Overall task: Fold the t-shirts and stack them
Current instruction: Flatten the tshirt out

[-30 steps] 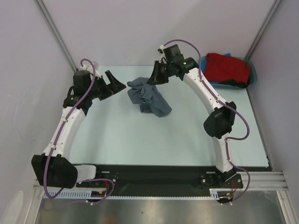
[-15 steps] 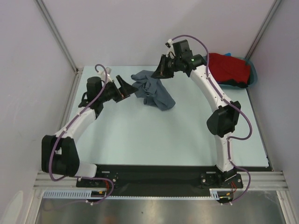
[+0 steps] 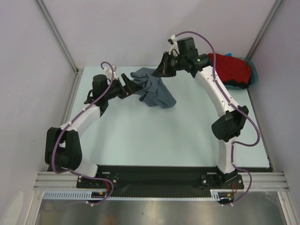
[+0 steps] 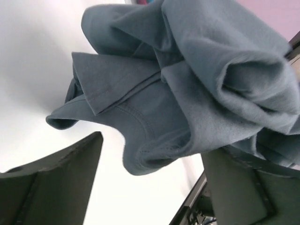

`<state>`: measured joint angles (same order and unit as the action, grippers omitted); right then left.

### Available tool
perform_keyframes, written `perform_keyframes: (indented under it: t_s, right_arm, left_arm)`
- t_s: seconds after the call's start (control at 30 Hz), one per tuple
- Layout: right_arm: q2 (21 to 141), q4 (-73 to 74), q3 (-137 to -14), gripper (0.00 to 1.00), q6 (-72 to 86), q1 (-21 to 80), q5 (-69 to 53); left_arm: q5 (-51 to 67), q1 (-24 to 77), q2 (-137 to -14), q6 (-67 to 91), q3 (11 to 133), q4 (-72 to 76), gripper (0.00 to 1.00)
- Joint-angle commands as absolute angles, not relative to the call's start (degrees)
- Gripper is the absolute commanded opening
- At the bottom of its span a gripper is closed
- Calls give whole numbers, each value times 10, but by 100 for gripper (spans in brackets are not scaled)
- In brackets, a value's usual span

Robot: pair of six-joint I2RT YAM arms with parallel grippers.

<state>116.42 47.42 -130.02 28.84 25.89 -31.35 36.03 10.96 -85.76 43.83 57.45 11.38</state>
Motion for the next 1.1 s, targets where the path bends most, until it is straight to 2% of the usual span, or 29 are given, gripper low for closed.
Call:
perform_keyframes:
  t_s: [0.0,0.03,0.07,0.17,0.23,0.27,0.3,0.33,0.43,0.67,0.87,0.9,0.97,1.03,1.07]
  right_arm:
    - [1121,432,-1294,0,291,259,-328]
    - [1121,431,-1293,0,293,259,-330]
    - [1121,429,-1290,0,294,259,-330]
    - [1121,426,-1287,0,294,260,-330]
    - [1120,427,-1285,0,294,259,-330]
    - [1119,428,-1285,0,294,259,-330]
    - [1120,428,-1284,0,293,260,-330]
    - [1120,429,-1283,0,292,260,-329]
    - [1120,432,-1281,0,290,260,-326]
    - [1115,458,-1274,0,266,258,-295]
    - [1090,476,-1236,0,243,258,-215]
    - [1085,481,-1224,2,235,260,-201]
    - [1070,496,-1216,13,225,266,-139]
    - [1053,502,-1199,16,211,271,-84]
    - [1046,503,-1189,30,207,276,-68]
  left_arm:
    - [339,110,-825,401,613,91,86]
    - [337,110,-825,399,616,85,84]
    - [337,110,-824,400,618,85,72]
    - [340,110,-821,403,623,85,56]
    - [339,110,-819,405,628,83,53]
    - [338,110,-819,406,628,82,40]
    - [338,110,-819,407,628,81,35]
    - [339,110,-819,408,629,83,25]
    - [342,111,-818,410,636,78,0]
    - [349,110,-790,375,679,41,0]
    - [374,110,-776,331,781,-44,0]
    - [374,110,-773,328,804,-51,0]
    - [377,109,-772,317,824,-75,0]
    - [383,108,-770,305,852,-100,0]
    - [386,108,-771,301,859,-108,0]
